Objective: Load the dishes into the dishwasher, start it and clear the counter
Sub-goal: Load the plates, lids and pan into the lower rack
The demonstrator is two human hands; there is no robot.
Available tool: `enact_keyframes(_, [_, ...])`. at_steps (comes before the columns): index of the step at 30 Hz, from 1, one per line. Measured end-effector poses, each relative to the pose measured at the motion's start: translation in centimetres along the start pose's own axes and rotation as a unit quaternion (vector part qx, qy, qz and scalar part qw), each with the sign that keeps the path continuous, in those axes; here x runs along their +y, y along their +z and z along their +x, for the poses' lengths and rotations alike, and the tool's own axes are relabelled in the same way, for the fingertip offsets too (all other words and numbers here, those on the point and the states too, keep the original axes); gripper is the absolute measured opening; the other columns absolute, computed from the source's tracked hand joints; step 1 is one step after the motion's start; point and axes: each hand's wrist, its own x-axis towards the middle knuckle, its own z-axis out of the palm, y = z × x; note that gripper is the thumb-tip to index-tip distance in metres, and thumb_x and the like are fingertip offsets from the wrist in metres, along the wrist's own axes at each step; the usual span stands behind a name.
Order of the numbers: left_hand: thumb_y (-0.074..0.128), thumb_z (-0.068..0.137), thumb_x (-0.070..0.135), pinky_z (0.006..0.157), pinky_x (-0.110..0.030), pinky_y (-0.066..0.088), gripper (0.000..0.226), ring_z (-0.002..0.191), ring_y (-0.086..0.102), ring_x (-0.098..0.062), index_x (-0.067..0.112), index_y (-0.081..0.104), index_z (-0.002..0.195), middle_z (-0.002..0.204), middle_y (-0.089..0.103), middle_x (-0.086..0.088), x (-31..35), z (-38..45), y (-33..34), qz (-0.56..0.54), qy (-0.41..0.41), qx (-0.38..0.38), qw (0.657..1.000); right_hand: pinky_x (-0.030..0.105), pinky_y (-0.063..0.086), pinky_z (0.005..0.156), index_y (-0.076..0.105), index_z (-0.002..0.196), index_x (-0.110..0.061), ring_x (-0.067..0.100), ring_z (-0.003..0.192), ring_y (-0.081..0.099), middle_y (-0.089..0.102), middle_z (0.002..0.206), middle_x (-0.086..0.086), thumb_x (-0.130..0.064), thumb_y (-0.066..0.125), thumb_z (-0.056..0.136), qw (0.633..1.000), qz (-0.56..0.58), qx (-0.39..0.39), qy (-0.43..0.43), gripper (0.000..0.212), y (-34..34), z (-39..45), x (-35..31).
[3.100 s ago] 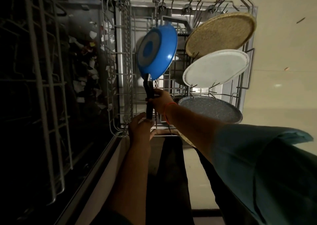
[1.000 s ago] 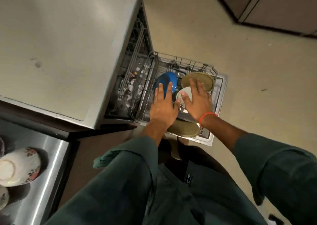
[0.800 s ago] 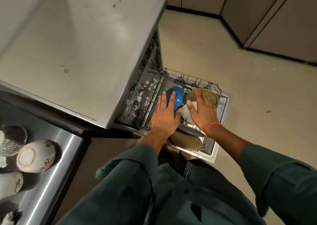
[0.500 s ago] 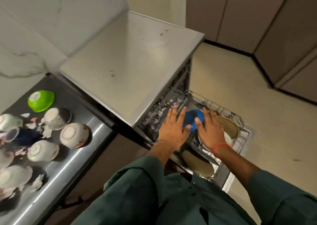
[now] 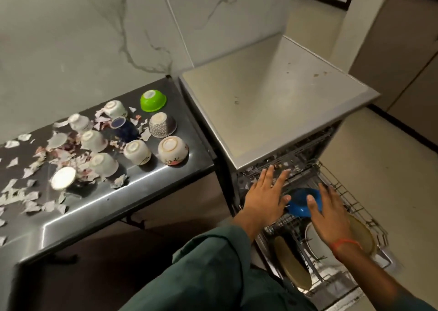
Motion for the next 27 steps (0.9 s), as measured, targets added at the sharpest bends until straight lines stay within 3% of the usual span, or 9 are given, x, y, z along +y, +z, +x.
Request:
enact_keyframes(5, [0.034,0.107,0.051,0.127,-0.049,0.007,0.069,0.157,-0.014,-0.025,0.037,-0.006,0.162,0.171,-0.015,-0.004,-0.9,-0.9,0.7,-0.069,-0.058,0.003,0.996,0.057,0.021,0.12,0.021,0.159,-0.029,0.025,0.154,0.012,0.015,0.168,0.005,-0.085,0.004,0.081,0.998,-0.061,-0.001,-0.021,0.097,0.0,-0.1,1.1])
enact_keyframes(10, [0.035,0.107,0.053,0.127,-0.048,0.008,0.07,0.158,-0.013,-0.025,0.035,-0.003,0.163,0.171,-0.015,-0.004,-2.2,-2.0,3.8,-0.085,-0.076,-0.018,0.993,0.055,0.019,0.122,0.02,0.159,-0.027,0.027,0.154,0.012,0.013,0.168,0.006,-0.073,0.01,0.094,0.99,-0.138,-0.028,-0.023,0.08,0.2,-2.3,1.5])
enact_keyframes(13, [0.035,0.106,0.053,0.127,-0.046,0.008,0.071,0.158,-0.01,-0.027,0.034,-0.003,0.163,0.171,-0.014,-0.006,-1.9,-3.4,6.3,-0.087,-0.087,-0.048,0.991,0.051,0.014,0.122,0.02,0.159,-0.028,0.027,0.154,0.01,0.013,0.168,0.006,-0.069,0.009,0.096,0.983,-0.176,-0.047,-0.023,0.076,-0.2,-3.9,2.3])
enact_keyframes(17, [0.034,0.106,0.055,0.128,-0.045,0.007,0.072,0.158,-0.011,-0.026,0.036,-0.007,0.162,0.17,-0.017,-0.005,-0.3,-5.5,8.6,-0.077,-0.097,-0.081,0.989,0.05,0.014,0.122,0.02,0.159,-0.03,0.025,0.155,0.008,0.012,0.168,0.004,-0.071,0.0,0.085,0.979,-0.196,-0.035,-0.032,0.087,-1.0,-6.5,4.0])
enact_keyframes(20, [0.034,0.106,0.054,0.129,-0.046,0.007,0.072,0.158,-0.011,-0.027,0.035,-0.007,0.162,0.17,-0.017,-0.005,1.6,-6.8,9.1,-0.082,-0.101,-0.07,0.989,0.05,0.011,0.124,0.016,0.159,-0.035,0.023,0.155,0.005,0.009,0.169,0.002,-0.067,0.005,0.094,0.971,-0.228,-0.053,-0.048,0.073,-2.8,-7.6,6.1])
enact_keyframes(25, [0.033,0.106,0.055,0.129,-0.044,0.004,0.073,0.157,-0.013,-0.026,0.035,-0.009,0.162,0.17,-0.018,-0.005,4.8,-8.6,10.7,-0.076,-0.136,-0.045,0.987,0.049,0.009,0.123,0.022,0.157,-0.036,0.024,0.155,0.008,0.012,0.168,0.001,-0.073,-0.006,0.083,0.978,-0.2,-0.036,-0.054,0.087,-5.8,-8.7,10.7])
enact_keyframes(27, [0.033,0.106,0.057,0.129,-0.044,0.005,0.074,0.157,-0.012,-0.027,0.034,-0.008,0.162,0.17,-0.017,-0.006,7.1,-9.8,12.2,-0.087,-0.152,-0.036,0.984,0.049,0.009,0.123,0.021,0.157,-0.035,0.024,0.155,0.008,0.013,0.168,0.001,-0.072,0.003,0.089,0.984,-0.168,-0.039,-0.054,0.08,-7.4,-9.6,12.3])
